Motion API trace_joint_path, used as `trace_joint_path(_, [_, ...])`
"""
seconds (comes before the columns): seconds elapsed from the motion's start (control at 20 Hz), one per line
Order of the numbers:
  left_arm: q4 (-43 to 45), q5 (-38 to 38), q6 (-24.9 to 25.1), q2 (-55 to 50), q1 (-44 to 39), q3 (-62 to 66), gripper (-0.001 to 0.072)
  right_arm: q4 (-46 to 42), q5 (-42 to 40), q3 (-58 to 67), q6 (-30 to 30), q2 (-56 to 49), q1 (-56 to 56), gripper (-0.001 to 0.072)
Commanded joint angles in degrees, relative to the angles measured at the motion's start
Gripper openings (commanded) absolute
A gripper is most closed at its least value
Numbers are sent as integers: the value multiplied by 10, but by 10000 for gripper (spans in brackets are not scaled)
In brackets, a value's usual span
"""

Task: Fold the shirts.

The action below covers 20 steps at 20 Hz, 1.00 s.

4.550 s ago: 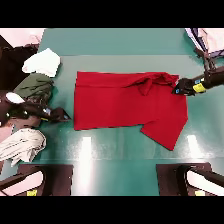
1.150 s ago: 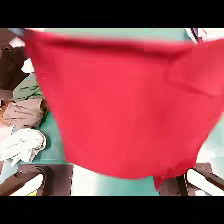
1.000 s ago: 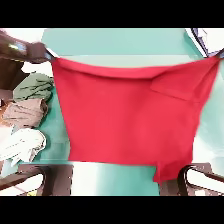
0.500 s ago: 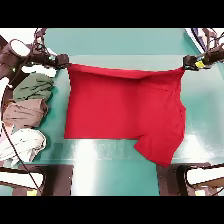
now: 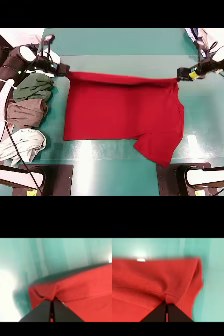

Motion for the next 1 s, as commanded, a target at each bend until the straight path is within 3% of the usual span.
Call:
trace_joint_path(0.0, [16, -28, 4, -1, 0, -47, 23, -14, -30, -104, 0, 46, 4, 10])
trace_joint_path(0.3, [16, -70, -2, -1, 0, -76, 26, 17, -36, -179, 0, 62, 4, 16])
trace_joint_path(0.35, [16, -79, -4, -1, 1, -76, 209, 31, -33, -182, 0, 62, 4, 20])
trace_joint_path(0.4, [16, -84, -19, -1, 1, -76, 517, 42, -28, -182, 0, 62, 4, 157])
trace_joint_path(0.45, [18, -93, -29, -1, 1, -76, 554, 47, -19, -177, 0, 62, 3, 335])
trace_joint_path(0.5, [26, -114, -31, 0, 1, -71, 492, 46, 2, -167, 0, 62, 2, 346])
trace_joint_path(0.65, [66, -201, -47, 29, 19, -62, 480, 74, 104, -144, -46, 88, -22, 310])
trace_joint_path(0.75, [52, -211, -63, 78, 47, -95, 481, 135, 156, -164, -63, 125, -56, 310])
trace_joint_path(0.95, [21, -204, -63, 207, 57, -270, 480, 214, 138, -257, -91, 216, -114, 309])
